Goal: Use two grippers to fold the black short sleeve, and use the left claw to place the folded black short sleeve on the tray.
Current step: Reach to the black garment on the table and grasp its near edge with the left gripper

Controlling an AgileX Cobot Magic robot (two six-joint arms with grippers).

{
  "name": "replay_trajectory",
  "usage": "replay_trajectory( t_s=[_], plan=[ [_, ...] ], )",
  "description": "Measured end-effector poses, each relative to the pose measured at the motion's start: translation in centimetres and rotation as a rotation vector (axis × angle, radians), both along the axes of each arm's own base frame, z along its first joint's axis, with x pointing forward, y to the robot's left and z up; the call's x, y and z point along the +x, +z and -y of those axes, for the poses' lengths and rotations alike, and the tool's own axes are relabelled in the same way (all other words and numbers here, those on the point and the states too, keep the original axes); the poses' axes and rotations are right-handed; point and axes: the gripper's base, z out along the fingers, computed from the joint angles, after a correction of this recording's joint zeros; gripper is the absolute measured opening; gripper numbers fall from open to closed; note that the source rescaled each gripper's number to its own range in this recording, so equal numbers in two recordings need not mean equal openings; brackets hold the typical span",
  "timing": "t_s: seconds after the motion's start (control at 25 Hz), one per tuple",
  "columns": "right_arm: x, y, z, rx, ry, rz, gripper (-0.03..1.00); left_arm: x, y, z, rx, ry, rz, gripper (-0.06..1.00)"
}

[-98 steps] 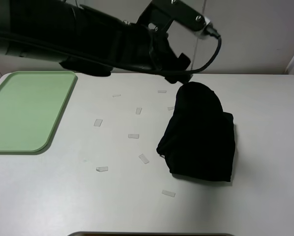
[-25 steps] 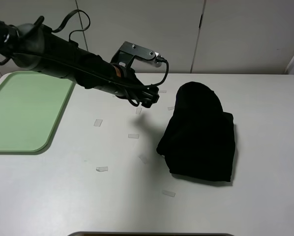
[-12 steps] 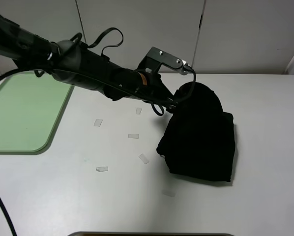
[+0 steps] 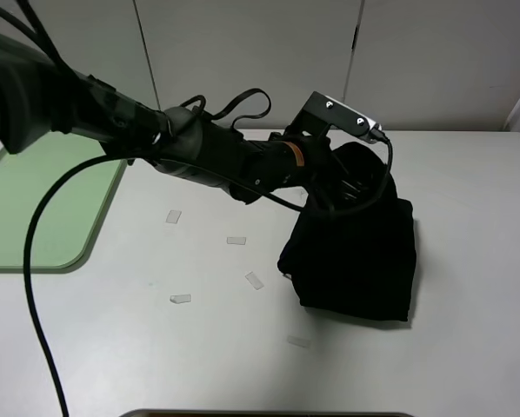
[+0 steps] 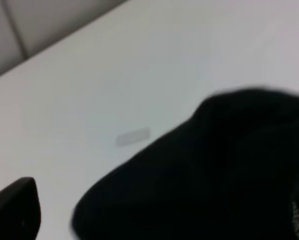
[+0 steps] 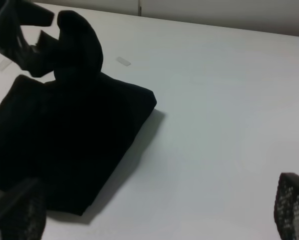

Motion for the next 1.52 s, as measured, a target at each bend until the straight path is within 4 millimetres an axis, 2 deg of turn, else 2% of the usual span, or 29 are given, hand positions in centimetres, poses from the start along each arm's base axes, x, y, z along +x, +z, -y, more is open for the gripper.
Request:
replay_trajectory(
  t_s=[0.28,0.64,0.84,0.96,1.08,1.16,1.2,1.32,1.52],
  plan=[
    [0.0,0.0,0.0,0.001,0.001,0.0,1.0,-1.2,-0.4,1.4,-0.019,-0.044,0.026,0.99],
    [0.0,0.0,0.0,0.001,0.001,0.0,1.0,-4.5,-0.6,4.1,-0.002,-0.156,0.043,0.99],
    [0.0,0.0,0.0,0.001,0.001,0.0,1.0,-4.7,-0.4,4.2,-0.005,-0.163,0.047,0.99],
    [0.0,0.0,0.0,0.001,0.001,0.0,1.0,-4.2,0.4,3.9,-0.014,-0.151,0.057,0.99],
    [0.0,0.0,0.0,0.001,0.001,0.0,1.0,-3.1,2.7,2.8,-0.026,-0.118,0.072,0.99],
    [0.0,0.0,0.0,0.001,0.001,0.0,1.0,-2.0,4.3,1.6,-0.024,-0.084,0.075,0.99],
    [0.0,0.0,0.0,0.001,0.001,0.0,1.0,-1.0,5.2,0.4,0.005,-0.05,0.053,0.99],
    [0.0,0.0,0.0,0.001,0.001,0.0,1.0,0.2,5.3,-1.6,0.085,-0.01,0.006,0.99],
    [0.0,0.0,0.0,0.001,0.001,0.0,1.0,1.0,4.4,-3.7,0.258,-0.003,-0.058,0.99]
  ],
)
